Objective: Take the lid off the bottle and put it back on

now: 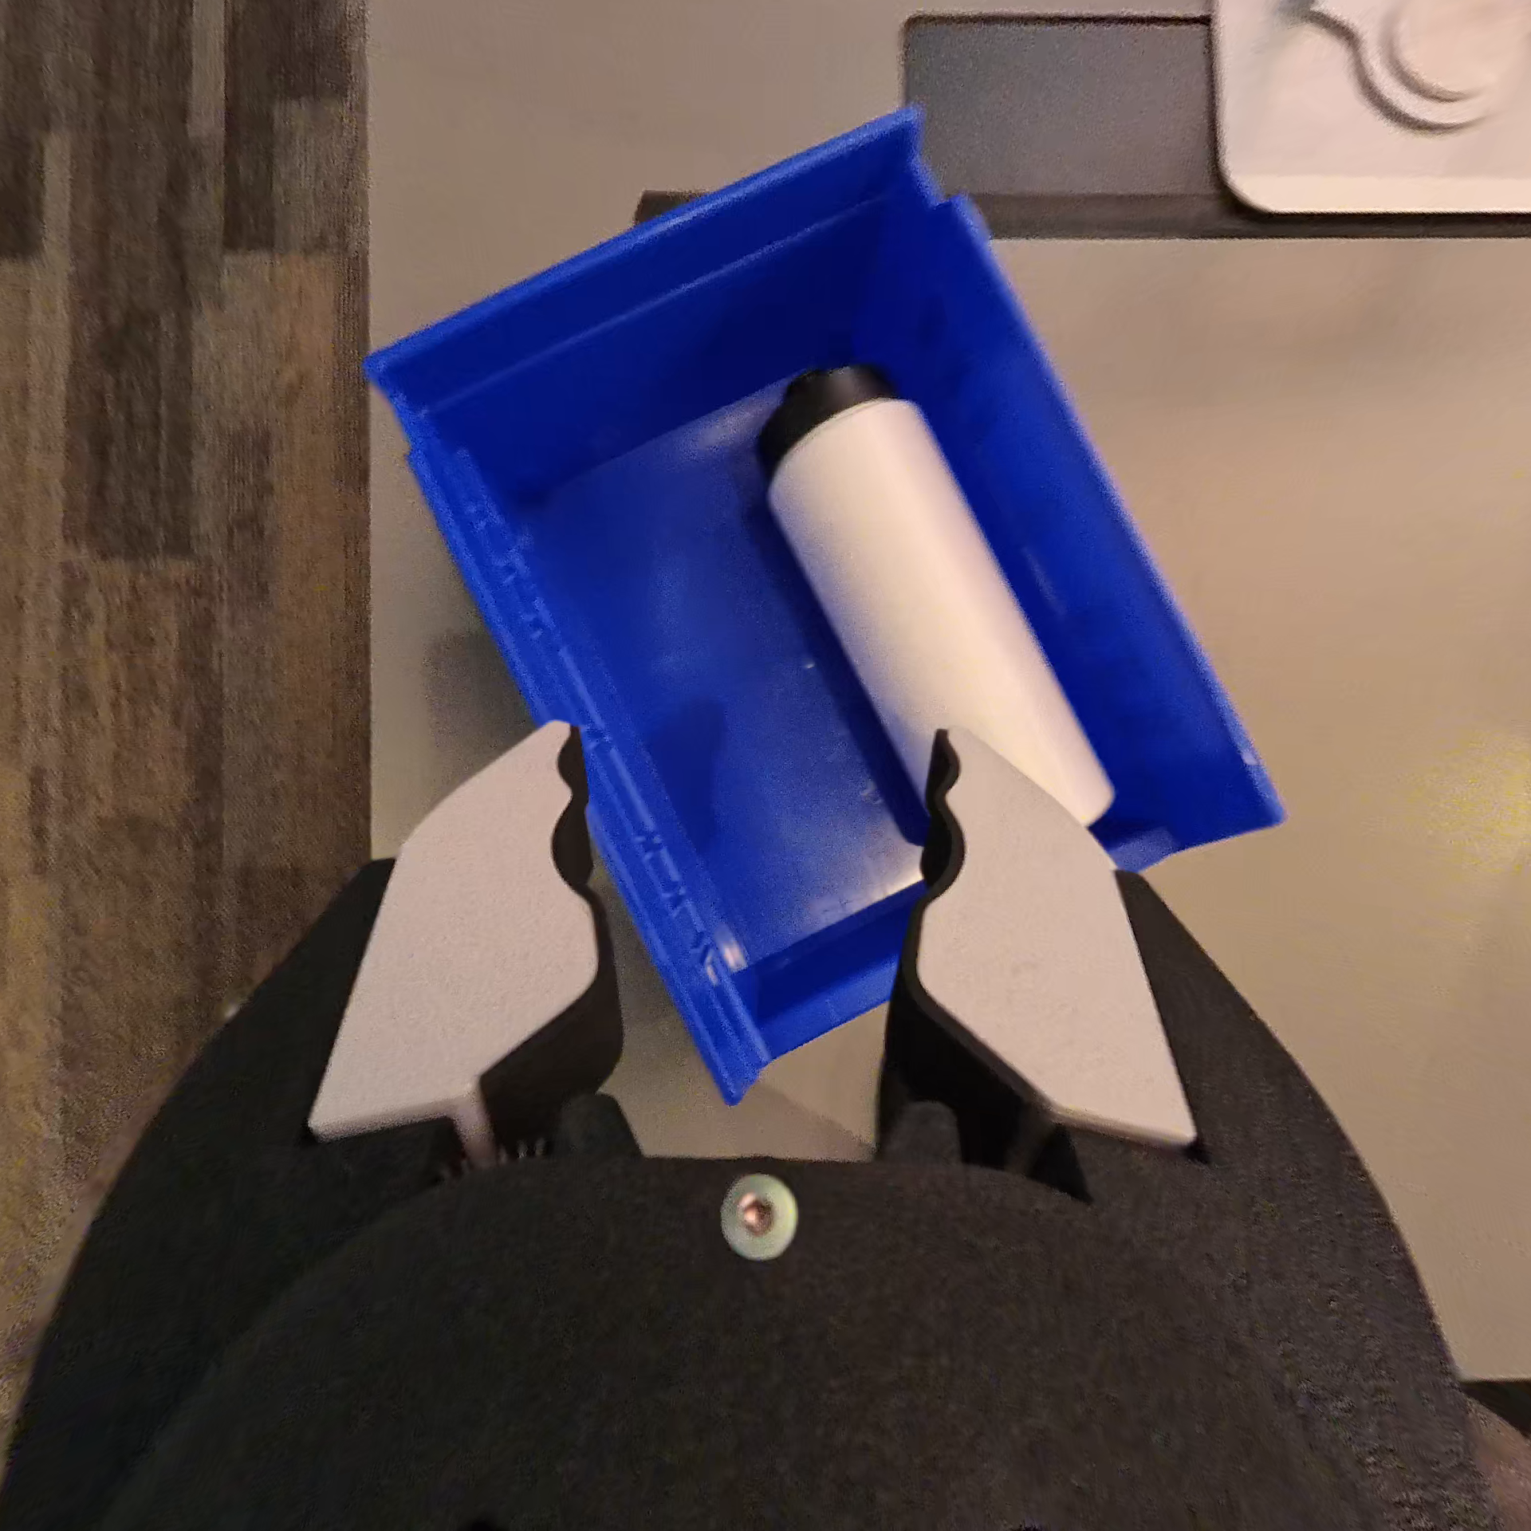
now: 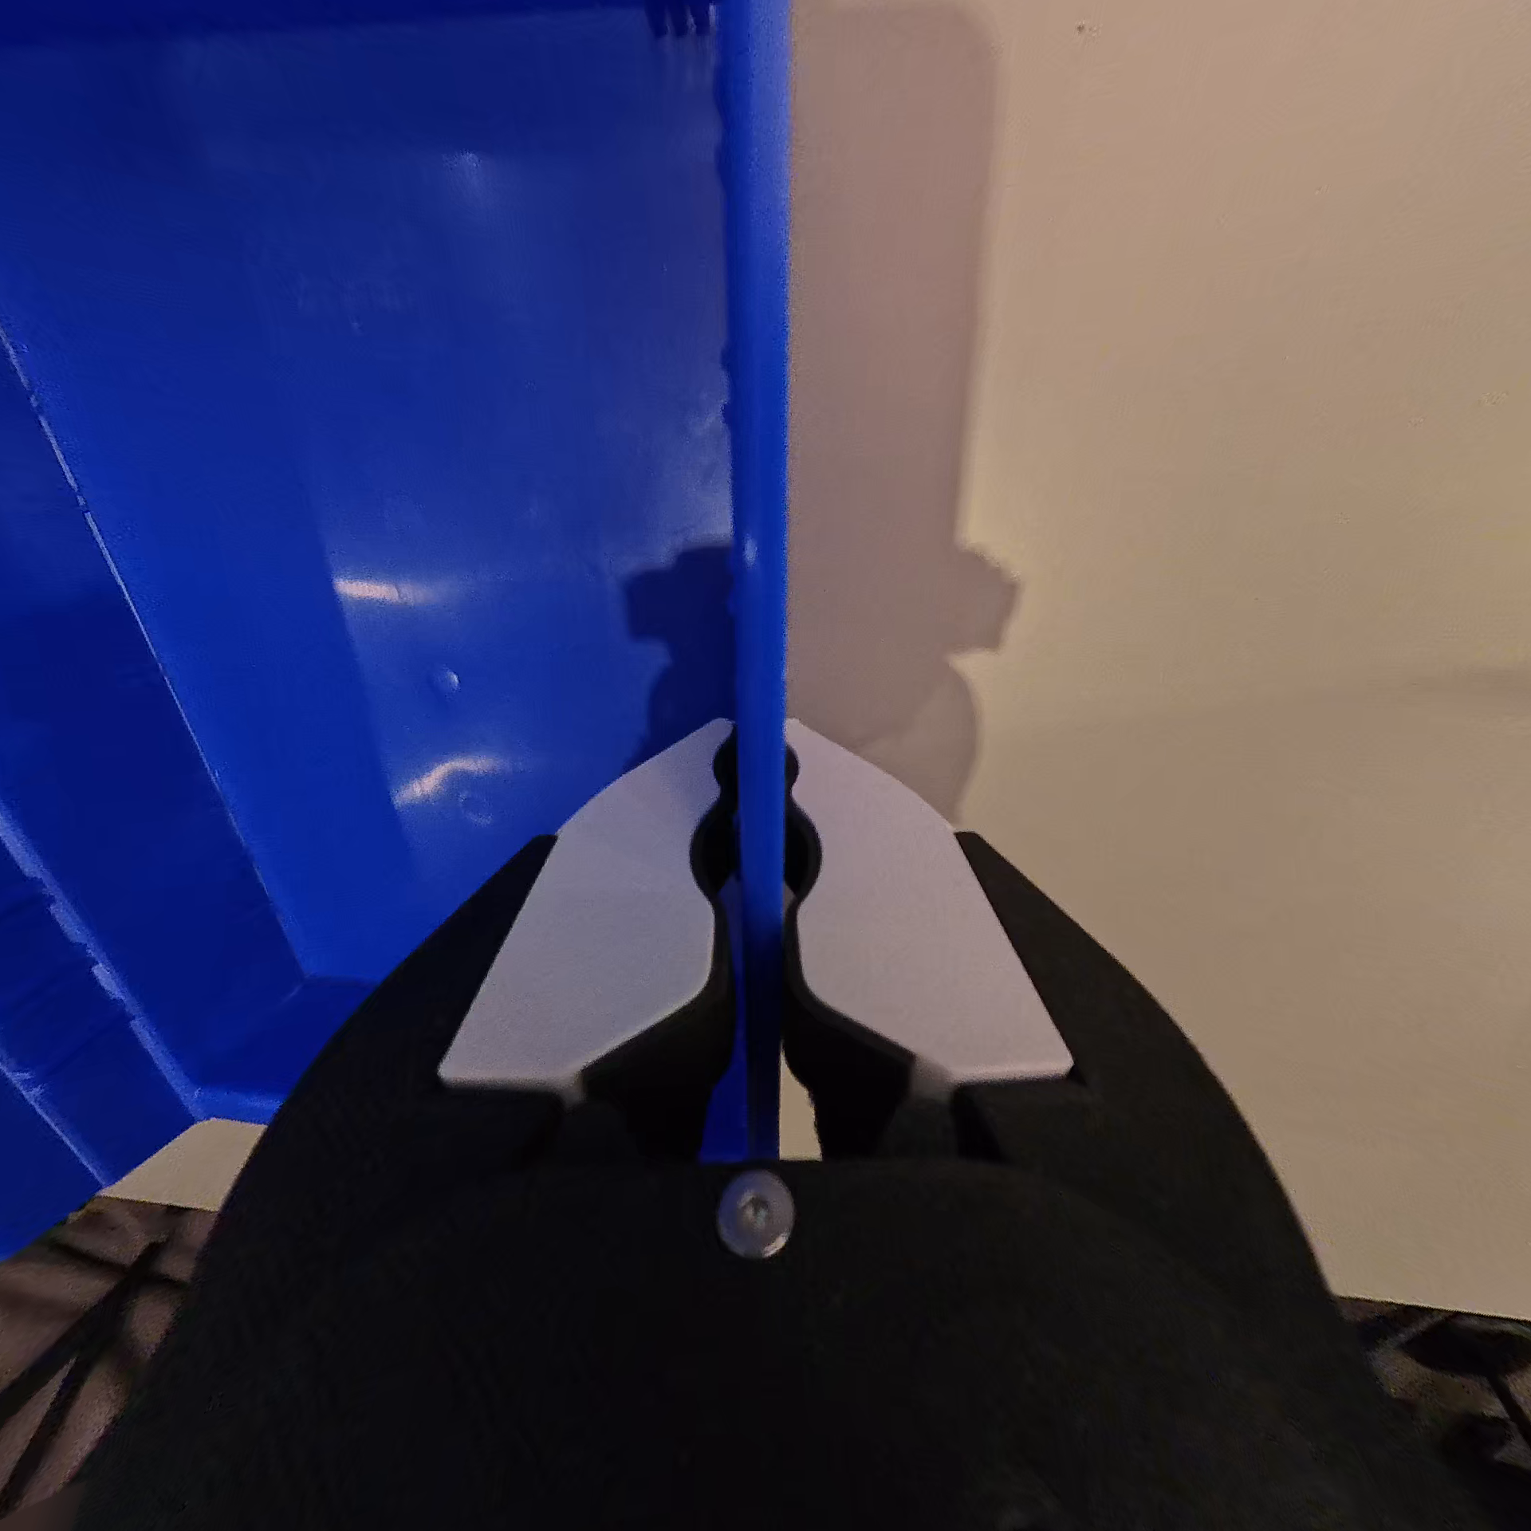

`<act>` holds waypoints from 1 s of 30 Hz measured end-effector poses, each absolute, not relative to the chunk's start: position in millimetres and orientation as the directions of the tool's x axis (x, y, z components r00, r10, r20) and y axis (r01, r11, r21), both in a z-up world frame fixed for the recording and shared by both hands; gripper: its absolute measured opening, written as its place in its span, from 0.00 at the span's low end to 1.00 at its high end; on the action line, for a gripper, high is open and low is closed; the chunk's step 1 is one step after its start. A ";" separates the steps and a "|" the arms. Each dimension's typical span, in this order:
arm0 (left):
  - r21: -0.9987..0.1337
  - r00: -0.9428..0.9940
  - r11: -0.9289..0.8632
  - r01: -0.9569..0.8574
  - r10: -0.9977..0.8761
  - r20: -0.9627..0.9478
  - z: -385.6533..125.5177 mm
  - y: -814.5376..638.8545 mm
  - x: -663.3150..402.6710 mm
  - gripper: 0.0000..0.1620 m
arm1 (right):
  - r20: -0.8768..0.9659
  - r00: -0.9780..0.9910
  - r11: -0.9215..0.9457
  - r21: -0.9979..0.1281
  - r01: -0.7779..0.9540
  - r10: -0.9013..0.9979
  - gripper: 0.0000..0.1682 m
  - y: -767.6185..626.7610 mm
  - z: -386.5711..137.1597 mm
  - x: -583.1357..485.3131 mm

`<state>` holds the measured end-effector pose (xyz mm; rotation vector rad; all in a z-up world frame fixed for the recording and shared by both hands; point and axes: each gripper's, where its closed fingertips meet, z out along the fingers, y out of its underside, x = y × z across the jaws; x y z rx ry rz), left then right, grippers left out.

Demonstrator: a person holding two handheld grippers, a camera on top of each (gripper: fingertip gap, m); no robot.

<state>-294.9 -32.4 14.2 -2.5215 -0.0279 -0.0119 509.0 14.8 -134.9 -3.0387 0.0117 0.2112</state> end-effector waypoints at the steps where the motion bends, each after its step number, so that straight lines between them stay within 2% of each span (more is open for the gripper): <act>1: -0.567 0.999 -0.822 0.052 0.043 0.030 7.5 -33.1 -305.5 0.48 | -0.139 0.990 -0.995 -0.096 -0.021 -0.008 0.05 14.6 -135.1 510.9; 3: -0.534 0.995 -0.840 0.095 0.095 0.027 -7.7 -34.8 -328.0 0.46 | -0.137 0.991 -0.994 -0.102 -0.024 -0.010 0.05 15.1 -135.3 514.6; 9: -0.417 0.985 -0.892 0.174 0.156 0.077 -49.1 -37.9 -350.2 0.49 | -0.124 0.991 -0.994 -0.093 -0.059 -0.047 0.06 13.7 -140.4 528.7; 12: -0.333 0.983 -0.925 0.184 0.166 0.084 -69.2 -41.7 -351.2 0.48 | -0.032 0.999 -0.998 -0.051 -0.022 -0.021 0.16 5.9 -144.0 538.0; 14: -0.260 0.981 -0.947 0.190 0.172 0.091 -85.1 -45.1 -350.6 0.46 | -0.027 0.999 -0.996 -0.082 -0.032 -0.030 0.19 8.0 -141.8 539.9; 18: -0.153 0.993 -0.981 0.120 0.117 0.031 -111.8 -46.0 -353.4 0.32 | -0.014 0.999 -0.947 -0.316 -0.052 -0.050 0.28 30.5 -106.7 546.7; 20: -0.144 0.997 -0.987 0.074 0.071 0.032 -117.0 -40.0 -347.2 0.16 | -0.009 0.999 -0.881 -0.471 -0.039 -0.039 0.29 42.8 -73.7 543.3; 21: -0.143 0.998 -0.988 0.057 0.061 -0.023 -117.0 -37.8 -352.3 0.13 | -0.012 1.000 -0.832 -0.554 -0.027 -0.024 0.30 49.0 -54.4 538.1; 25: -0.171 0.996 -0.982 -0.077 -0.067 -0.063 -117.1 -20.9 -341.5 0.16 | -0.059 0.990 -0.571 -0.821 0.023 0.126 0.31 64.5 23.7 490.5; 27: -0.189 0.990 -0.973 -0.136 -0.128 -0.054 -116.9 -12.3 -329.6 0.16 | -0.105 0.965 -0.471 -0.882 0.020 0.239 0.30 67.0 49.1 456.3; 30: -0.184 0.972 -0.956 -0.227 -0.210 -0.108 -117.9 -2.1 -316.0 0.16 | -0.171 0.908 -0.428 -0.904 0.011 0.383 0.30 70.4 63.8 407.8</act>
